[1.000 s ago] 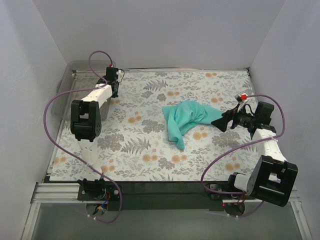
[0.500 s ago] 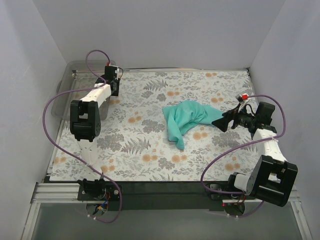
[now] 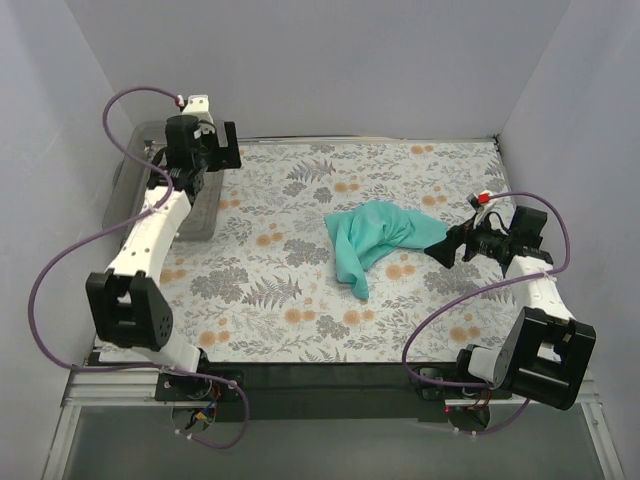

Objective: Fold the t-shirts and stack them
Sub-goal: Move the tshirt to the center of the board

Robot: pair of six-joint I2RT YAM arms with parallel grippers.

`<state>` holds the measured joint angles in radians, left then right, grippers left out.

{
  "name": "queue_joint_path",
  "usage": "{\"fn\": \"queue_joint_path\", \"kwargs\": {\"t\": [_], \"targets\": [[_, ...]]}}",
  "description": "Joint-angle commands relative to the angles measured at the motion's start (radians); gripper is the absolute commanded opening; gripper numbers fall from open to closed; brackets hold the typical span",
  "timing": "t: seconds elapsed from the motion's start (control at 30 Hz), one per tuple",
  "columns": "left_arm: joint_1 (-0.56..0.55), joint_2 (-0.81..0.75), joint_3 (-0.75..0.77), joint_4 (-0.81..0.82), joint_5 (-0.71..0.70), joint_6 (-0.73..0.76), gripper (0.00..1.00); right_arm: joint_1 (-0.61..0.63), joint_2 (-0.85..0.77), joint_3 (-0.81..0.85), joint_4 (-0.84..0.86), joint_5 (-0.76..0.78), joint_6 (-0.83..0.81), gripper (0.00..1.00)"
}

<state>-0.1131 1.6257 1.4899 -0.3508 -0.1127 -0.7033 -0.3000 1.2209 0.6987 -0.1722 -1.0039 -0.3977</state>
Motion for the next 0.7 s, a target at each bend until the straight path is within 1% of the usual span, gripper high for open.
{"fn": "queue_joint_path", "kwargs": {"t": [0.0, 0.03, 0.07, 0.1, 0.13, 0.17, 0.2, 0.23, 0.3, 0.37, 0.47, 0.5, 0.53, 0.6, 0.67], "targets": [[0.003, -0.165, -0.179, 0.048, 0.285, -0.146, 0.98, 0.013, 0.034, 0.065, -0.082, 0.066, -0.081, 0.97], [-0.002, -0.232, -0.275, 0.087, 0.417, -0.198, 0.98, 0.031, 0.061, 0.096, -0.105, 0.105, -0.089, 0.95], [-0.006, -0.281, -0.316, 0.104, 0.505, -0.238, 0.98, 0.041, 0.071, 0.129, -0.118, 0.15, -0.095, 0.94], [-0.02, -0.305, -0.409, 0.154, 0.548, -0.313, 0.98, 0.054, 0.084, 0.142, -0.125, 0.183, -0.09, 0.93], [-0.025, -0.334, -0.449, 0.186, 0.65, -0.355, 0.98, 0.058, 0.092, 0.165, -0.125, 0.248, -0.073, 0.93], [-0.045, -0.343, -0.492, 0.238, 0.671, -0.399, 0.98, 0.062, 0.098, 0.174, -0.125, 0.276, -0.064, 0.91], [-0.06, -0.345, -0.549, 0.266, 0.721, -0.468, 0.98, 0.067, 0.117, 0.195, -0.125, 0.327, -0.056, 0.89], [-0.107, -0.342, -0.595, 0.315, 0.729, -0.517, 0.98, 0.068, 0.136, 0.206, -0.124, 0.374, -0.041, 0.88], [-0.238, -0.294, -0.618, 0.377, 0.682, -0.559, 0.98, 0.068, 0.176, 0.248, -0.124, 0.431, -0.006, 0.82], [-0.298, -0.22, -0.602, 0.407, 0.644, -0.597, 0.98, 0.07, 0.224, 0.275, -0.124, 0.461, 0.026, 0.78], [-0.35, -0.116, -0.536, 0.411, 0.578, -0.643, 0.98, 0.075, 0.296, 0.311, -0.124, 0.468, 0.065, 0.73], [-0.367, -0.036, -0.501, 0.401, 0.552, -0.647, 0.98, 0.078, 0.343, 0.33, -0.122, 0.473, 0.091, 0.7], [-0.379, -0.005, -0.458, 0.385, 0.541, -0.647, 0.98, 0.079, 0.376, 0.353, -0.122, 0.485, 0.102, 0.68], [-0.393, 0.089, -0.406, 0.371, 0.527, -0.65, 0.98, 0.084, 0.426, 0.39, -0.122, 0.49, 0.125, 0.66], [-0.413, 0.143, -0.353, 0.366, 0.522, -0.654, 0.95, 0.088, 0.488, 0.426, -0.124, 0.49, 0.134, 0.65]]}}
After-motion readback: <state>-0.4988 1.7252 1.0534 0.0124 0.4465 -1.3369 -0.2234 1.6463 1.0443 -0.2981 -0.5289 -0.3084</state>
